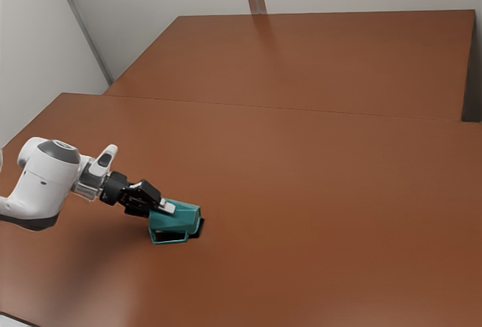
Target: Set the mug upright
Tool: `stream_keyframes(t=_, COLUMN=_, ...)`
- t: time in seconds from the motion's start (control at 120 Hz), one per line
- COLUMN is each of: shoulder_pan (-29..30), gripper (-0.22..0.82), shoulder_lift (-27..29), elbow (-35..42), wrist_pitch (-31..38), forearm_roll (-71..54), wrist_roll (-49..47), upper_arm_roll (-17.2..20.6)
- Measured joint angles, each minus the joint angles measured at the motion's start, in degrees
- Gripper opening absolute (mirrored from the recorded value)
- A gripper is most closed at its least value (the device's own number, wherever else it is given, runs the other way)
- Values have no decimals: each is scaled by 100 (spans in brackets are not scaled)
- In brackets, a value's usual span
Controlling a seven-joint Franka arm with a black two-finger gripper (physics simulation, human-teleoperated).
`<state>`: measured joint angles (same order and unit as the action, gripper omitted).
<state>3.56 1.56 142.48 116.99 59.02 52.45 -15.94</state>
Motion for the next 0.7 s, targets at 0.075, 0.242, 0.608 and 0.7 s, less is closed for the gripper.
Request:
stream_keyframes(t=0.075, shoulder_pan=-7, gripper=-4, shoulder_lift=5, elbow=-2, wrist_pitch=24, forearm_roll=-10, wrist_roll=-7, upper_arm_roll=-6)
stream_keyframes(t=0.242, shoulder_pan=-93, gripper=-10, shoulder_lift=107, elbow=-7, wrist_pitch=67, forearm_roll=-24, wrist_roll=-32, upper_arm_roll=1)
stream_keyframes(t=0.608, shoulder_pan=-421, gripper=-17, shoulder_lift=585, elbow=-33, wrist_pitch=92, forearm_roll=-144, wrist_roll=-93, upper_arm_roll=2)
stream_keyframes(t=0.7, shoulder_pan=-442, gripper=-17, shoulder_lift=636, elbow=-217, wrist_pitch=97, forearm_roll=-542, wrist_roll=-179, upper_arm_roll=12)
